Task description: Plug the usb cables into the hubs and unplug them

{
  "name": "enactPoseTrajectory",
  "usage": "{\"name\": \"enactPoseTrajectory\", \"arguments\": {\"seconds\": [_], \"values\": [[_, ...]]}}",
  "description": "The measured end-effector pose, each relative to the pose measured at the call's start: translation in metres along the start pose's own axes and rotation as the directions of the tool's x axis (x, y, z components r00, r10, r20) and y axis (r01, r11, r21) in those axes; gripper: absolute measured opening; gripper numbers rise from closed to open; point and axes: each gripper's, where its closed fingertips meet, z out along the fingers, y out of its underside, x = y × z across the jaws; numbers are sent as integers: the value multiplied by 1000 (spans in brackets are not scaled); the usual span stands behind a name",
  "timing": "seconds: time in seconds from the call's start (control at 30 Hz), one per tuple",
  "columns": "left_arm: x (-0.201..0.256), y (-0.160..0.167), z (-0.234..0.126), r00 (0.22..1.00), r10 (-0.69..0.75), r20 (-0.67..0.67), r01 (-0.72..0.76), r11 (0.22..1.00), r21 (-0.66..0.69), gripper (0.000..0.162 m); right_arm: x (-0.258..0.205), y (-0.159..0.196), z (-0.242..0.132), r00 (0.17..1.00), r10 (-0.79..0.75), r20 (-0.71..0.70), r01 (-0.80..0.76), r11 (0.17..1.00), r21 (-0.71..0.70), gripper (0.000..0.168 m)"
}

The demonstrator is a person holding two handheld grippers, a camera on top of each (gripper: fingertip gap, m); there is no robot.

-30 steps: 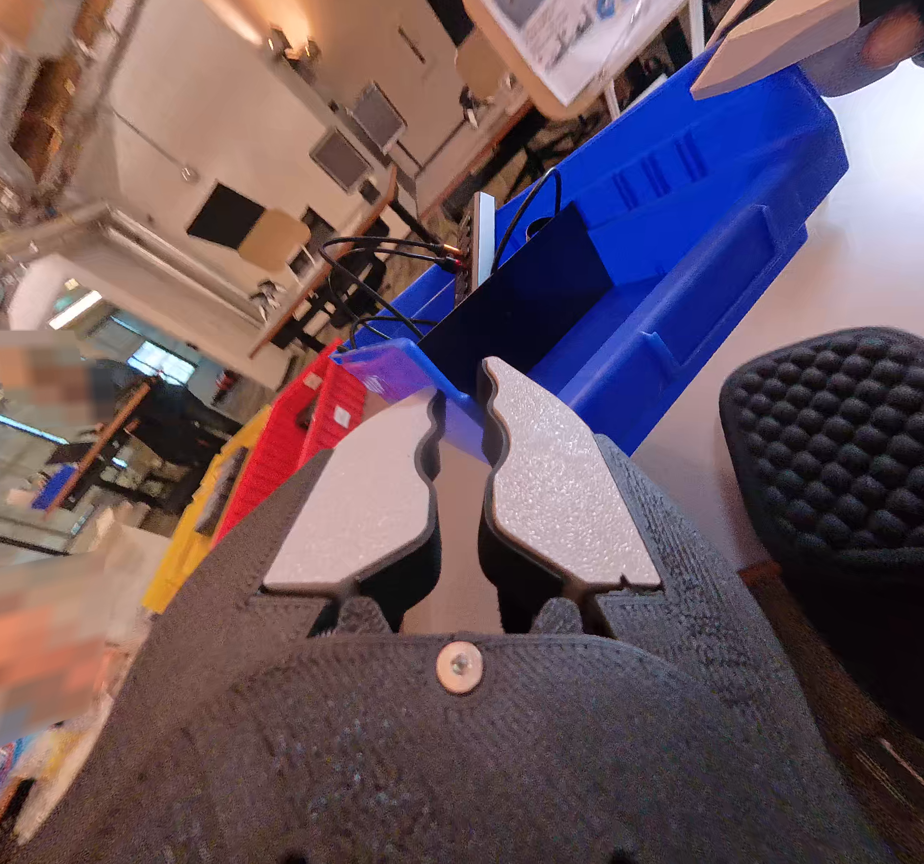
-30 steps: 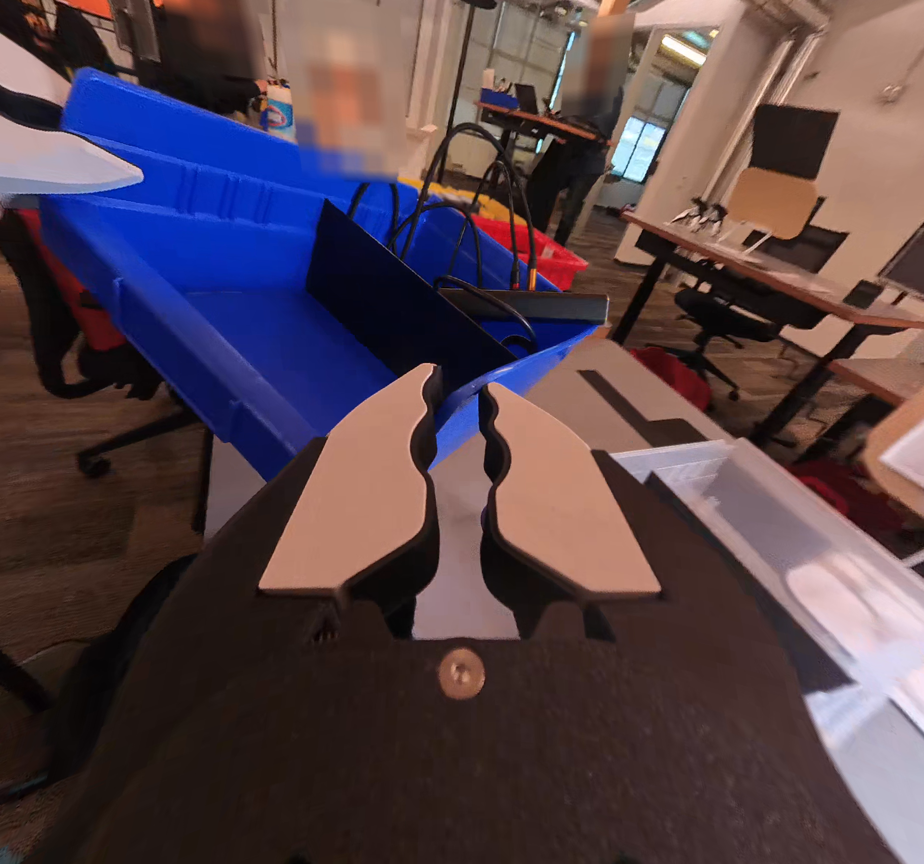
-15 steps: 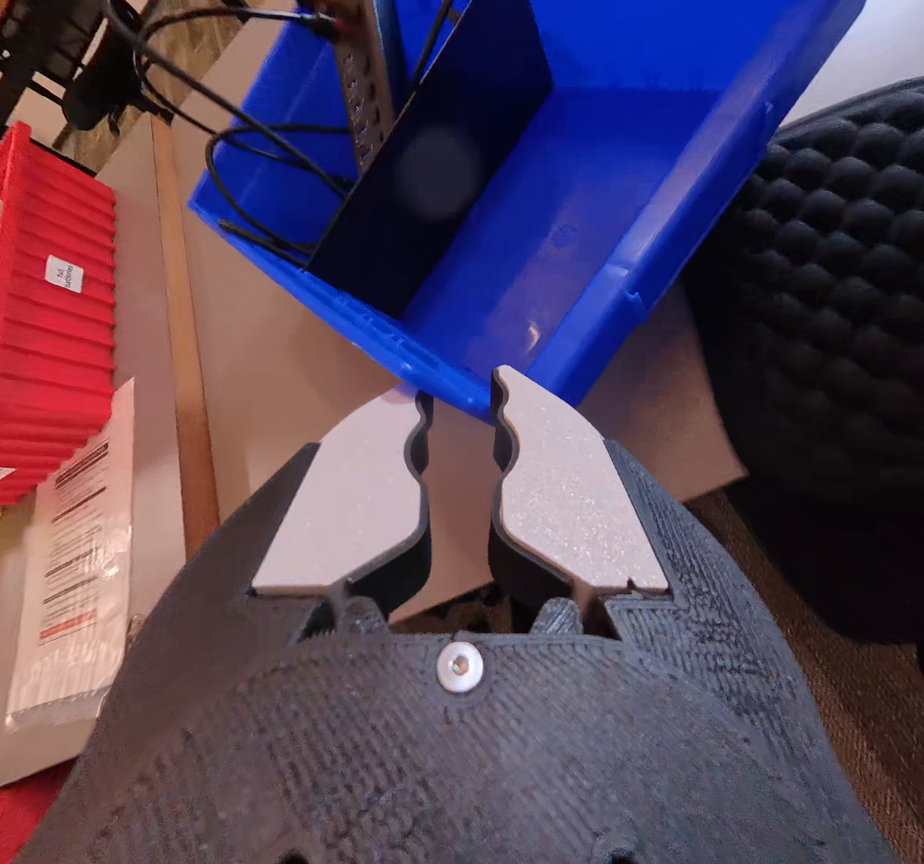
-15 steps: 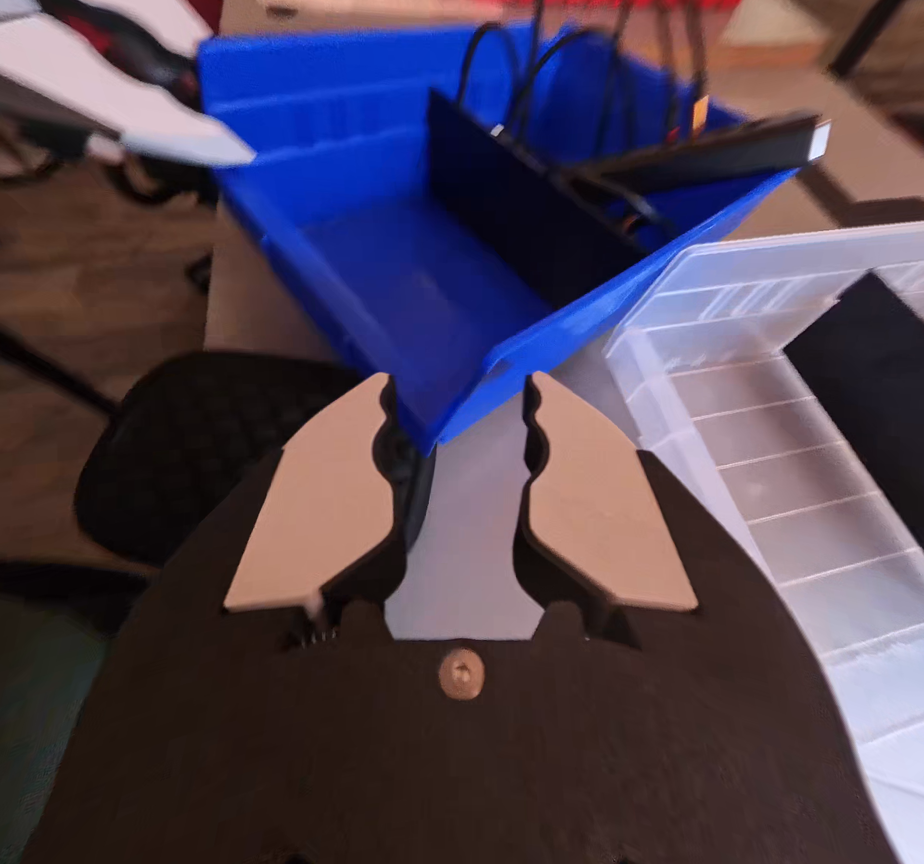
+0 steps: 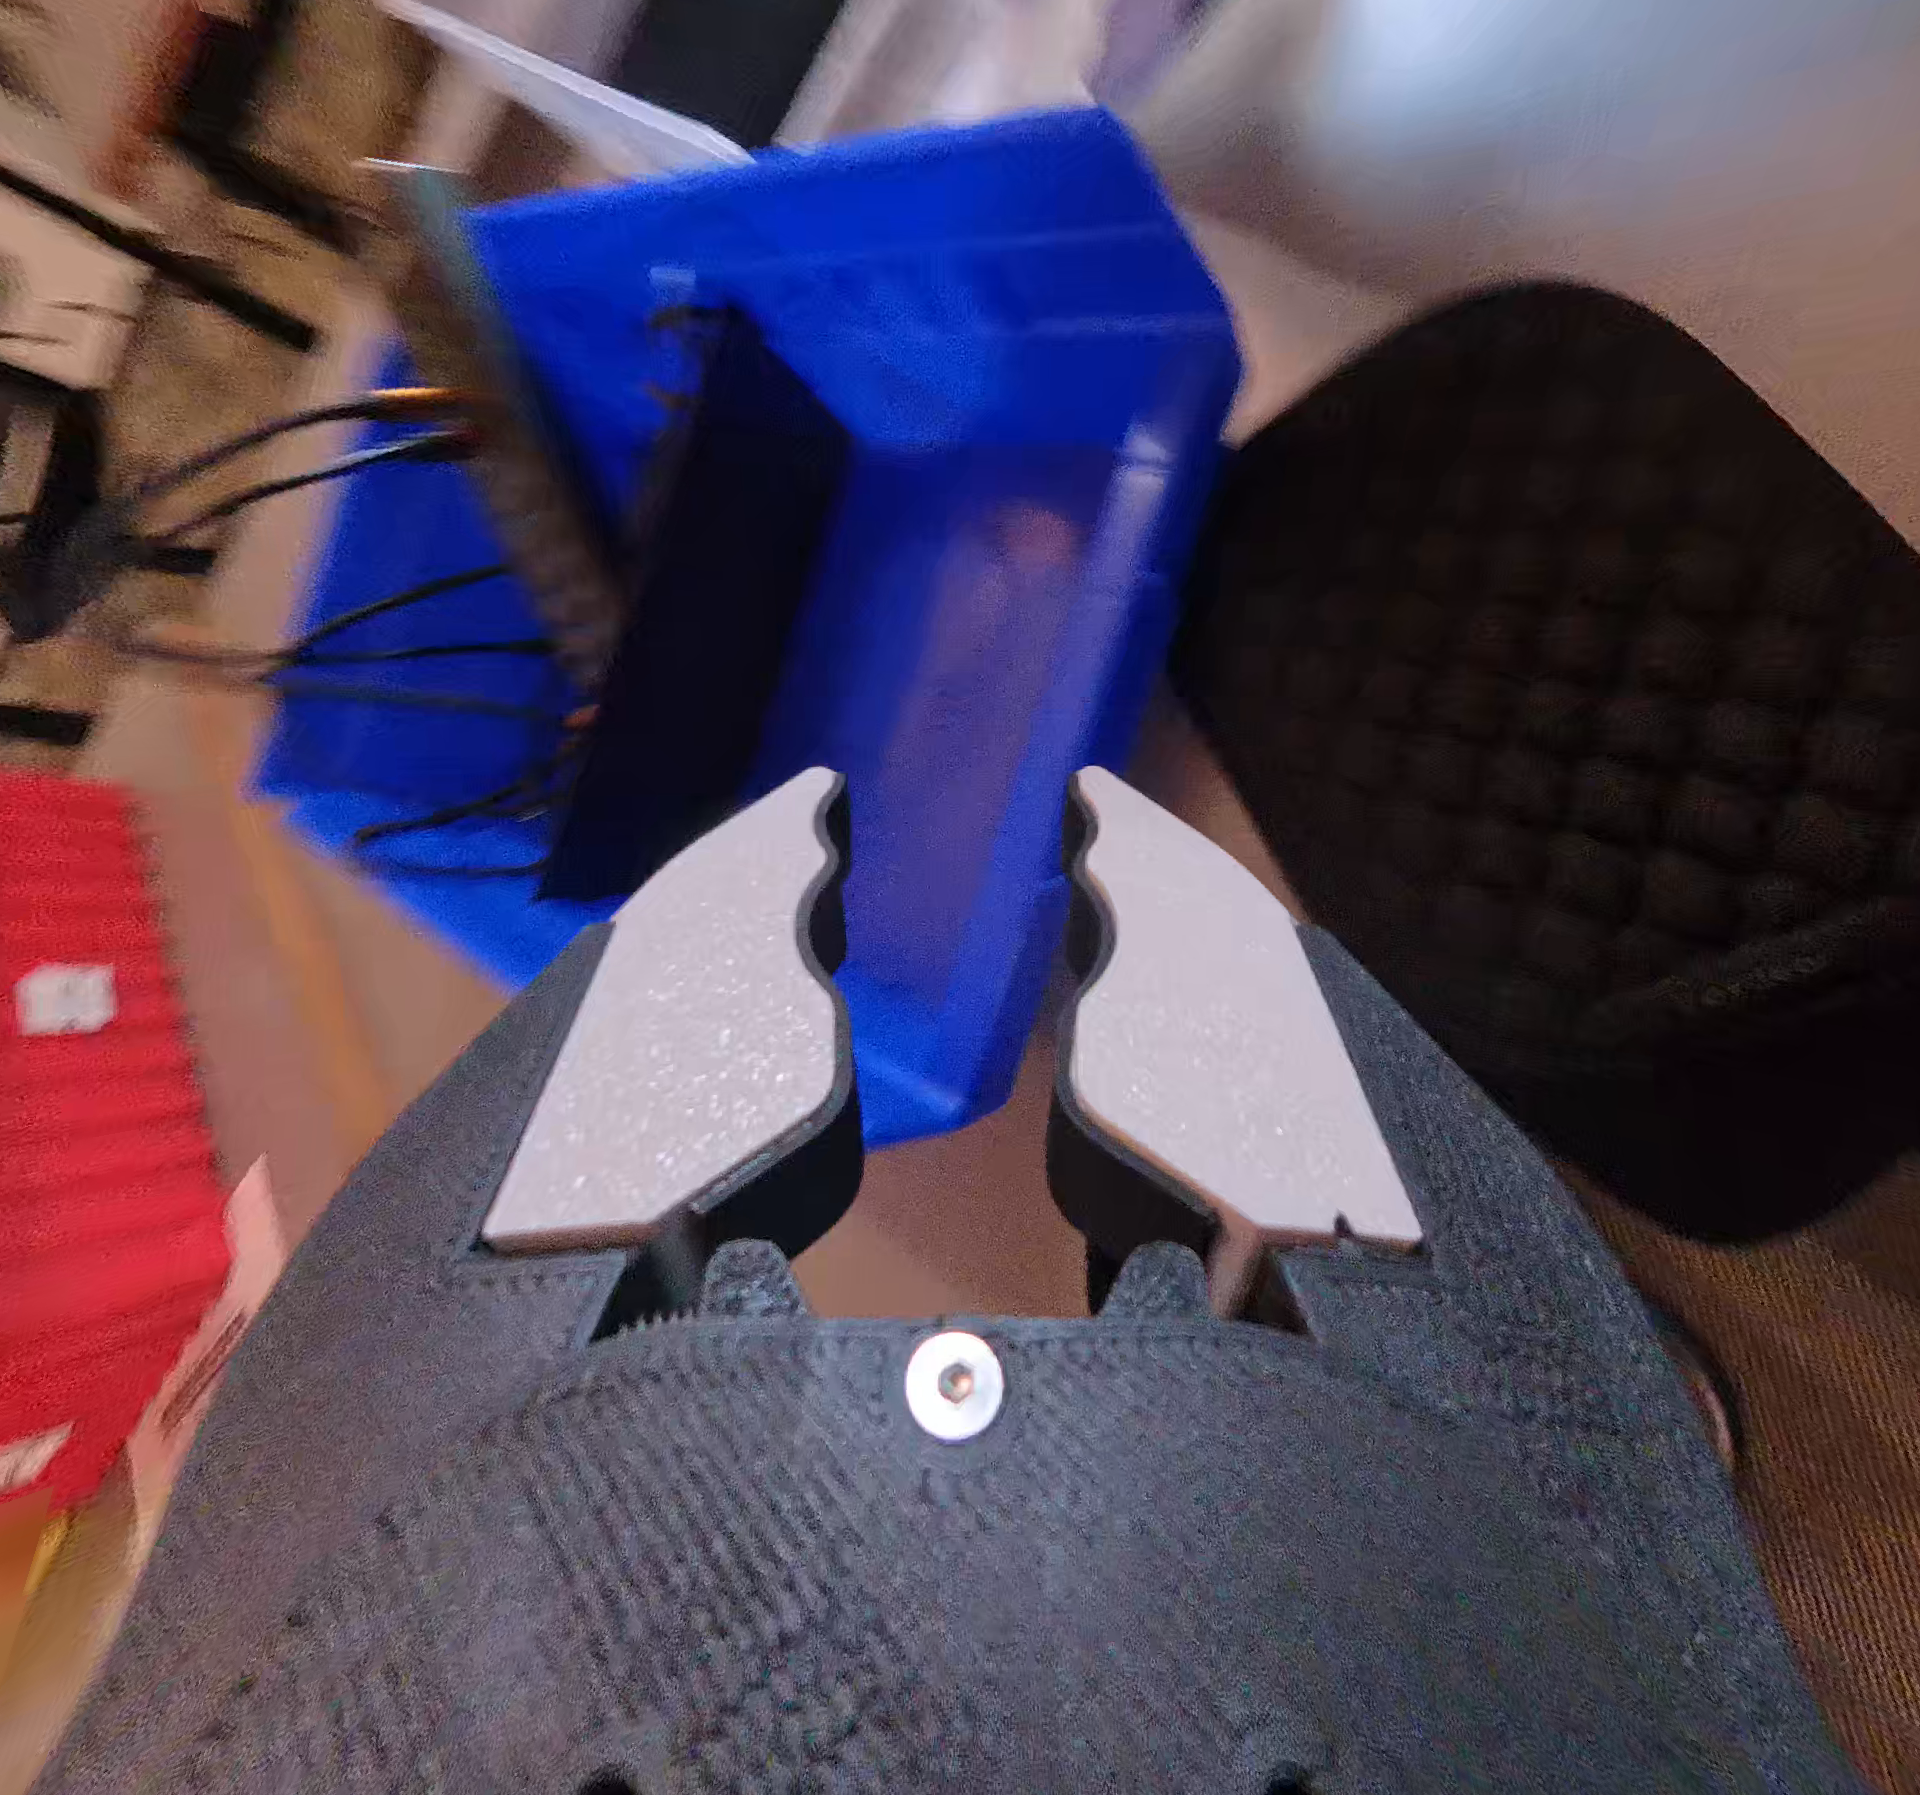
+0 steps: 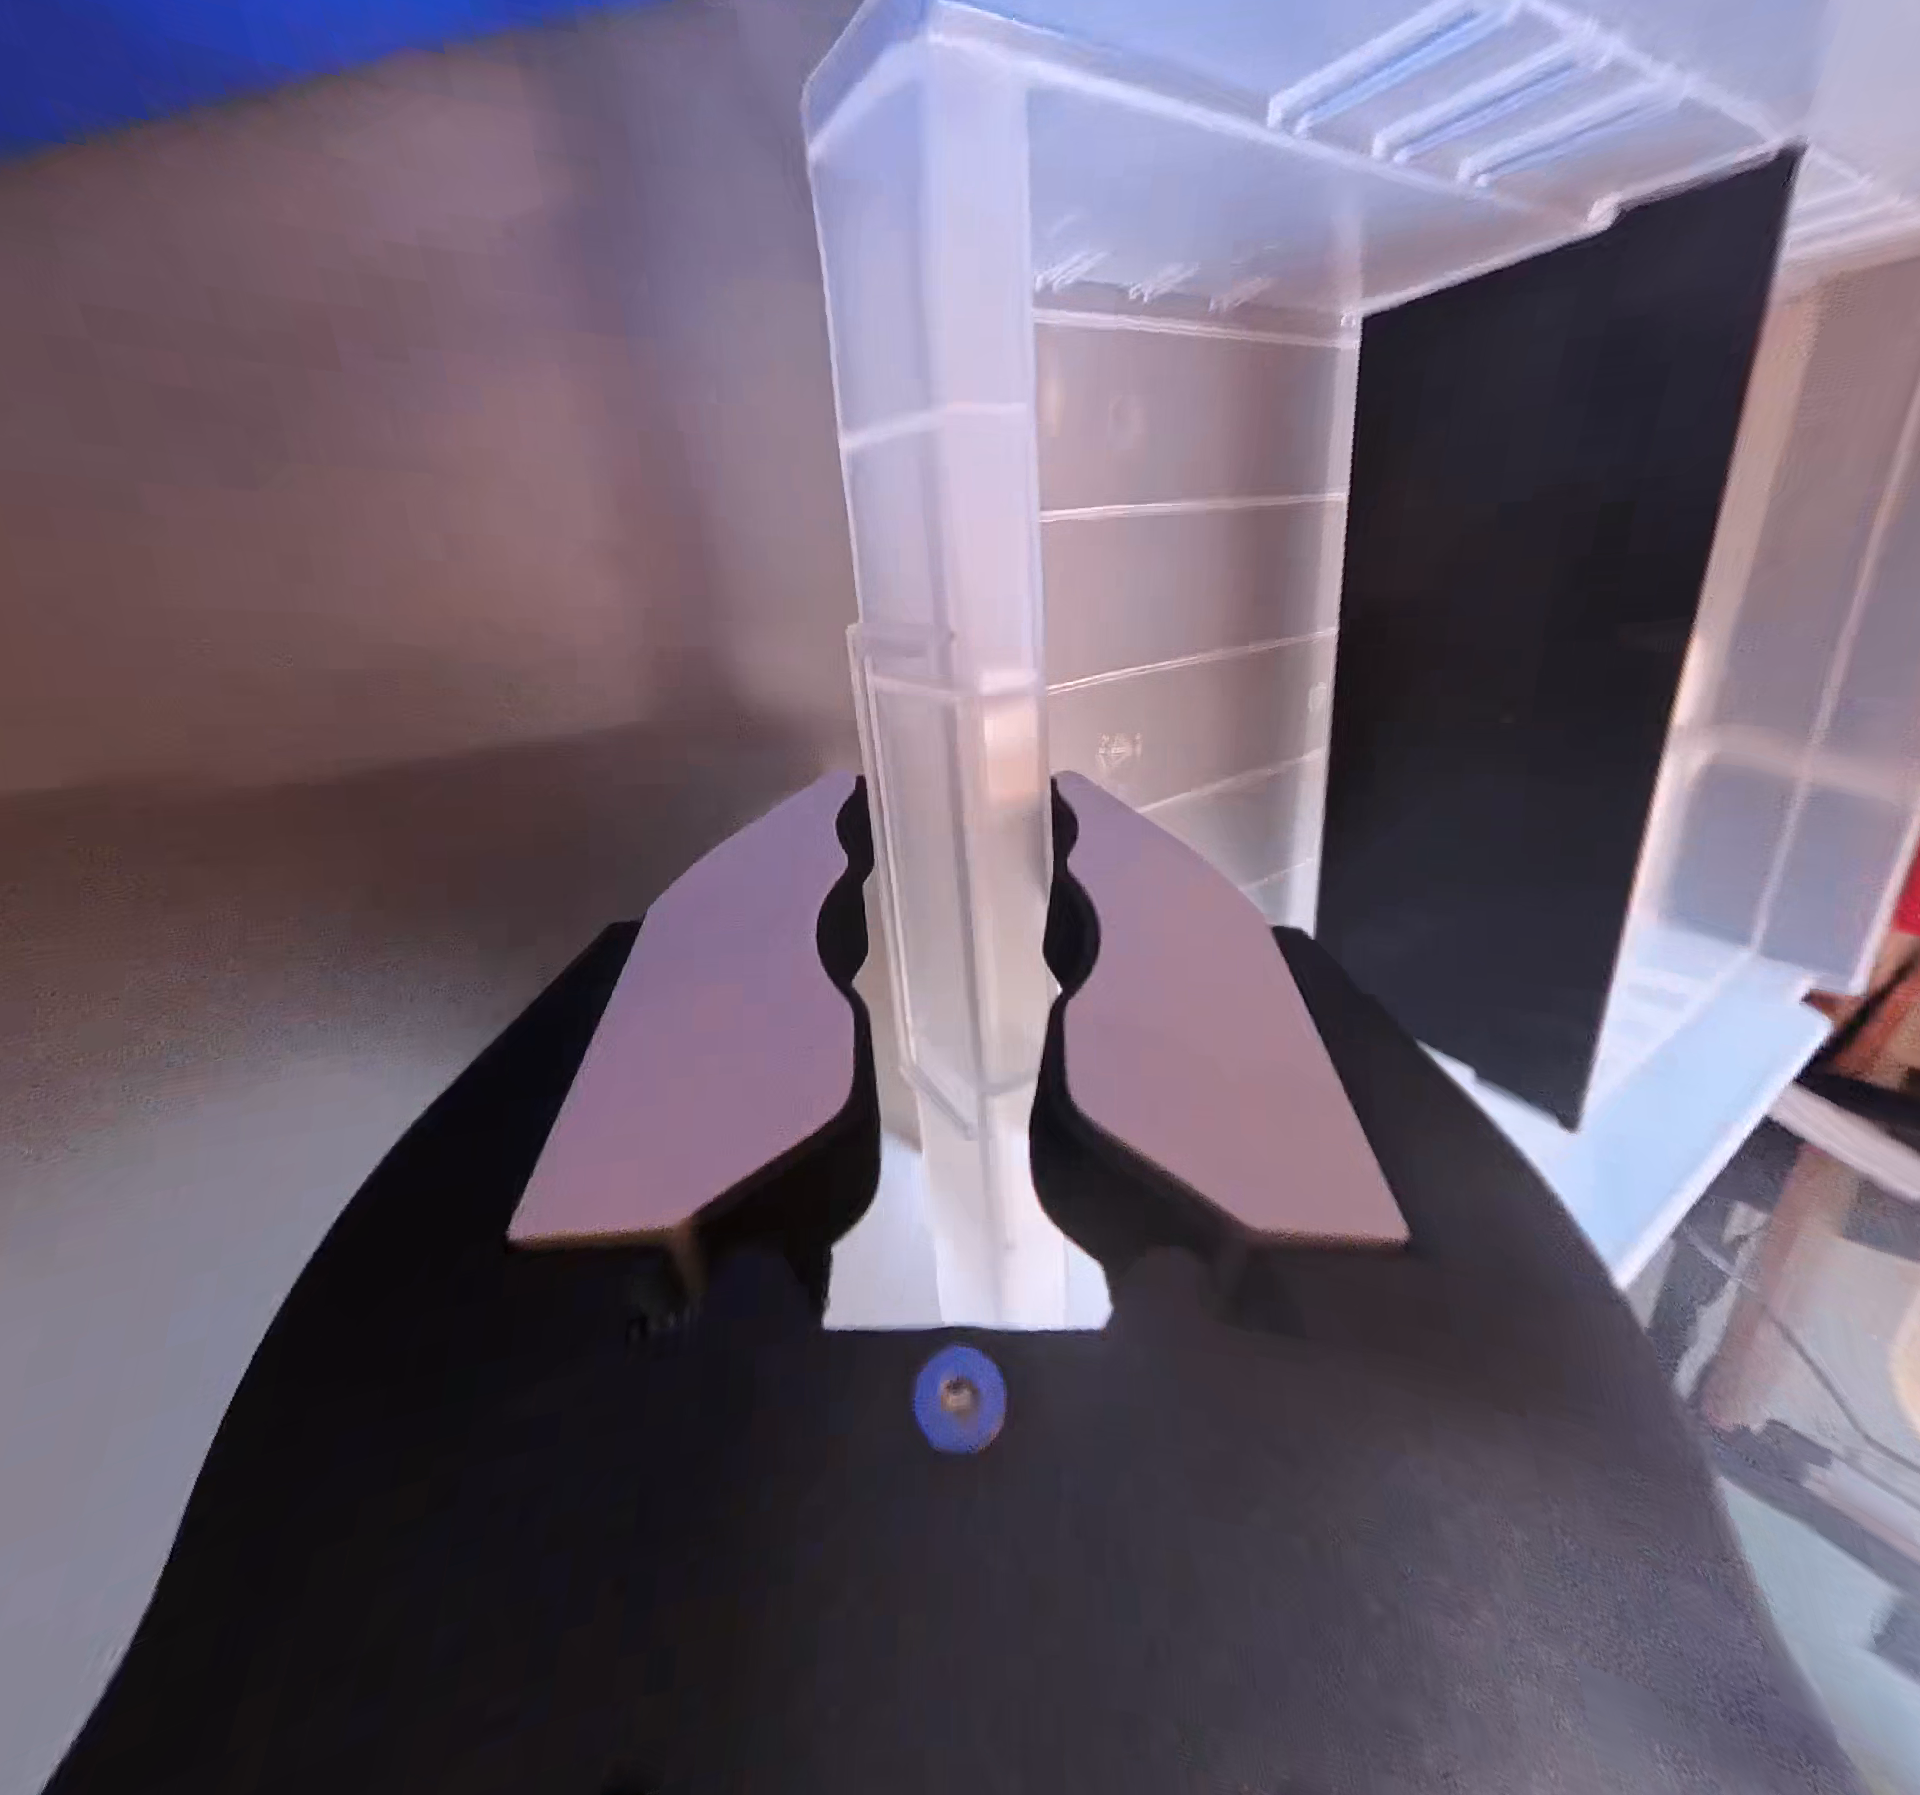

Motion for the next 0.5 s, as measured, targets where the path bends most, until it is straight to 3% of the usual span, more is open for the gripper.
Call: {"name": "enactPoseTrajectory", "arguments": {"seconds": [0.1,0.2,0.3,0.5], "values": [[24,21,46,985,95,-146,-126,968,-218,48,-21,43,-26,998,2,63,-1,1000,-12,32],[36,35,73,960,125,-250,-200,931,-304,38,-41,108,-57,997,25,75,-23,1000,-20,34],[36,35,89,944,172,-280,-255,922,-292,28,-57,172,-85,996,61,64,-59,998,-36,34],[34,11,110,935,227,-273,-296,923,-245,28,-45,267,-104,992,111,-67,-116,990,-82,31]]}}
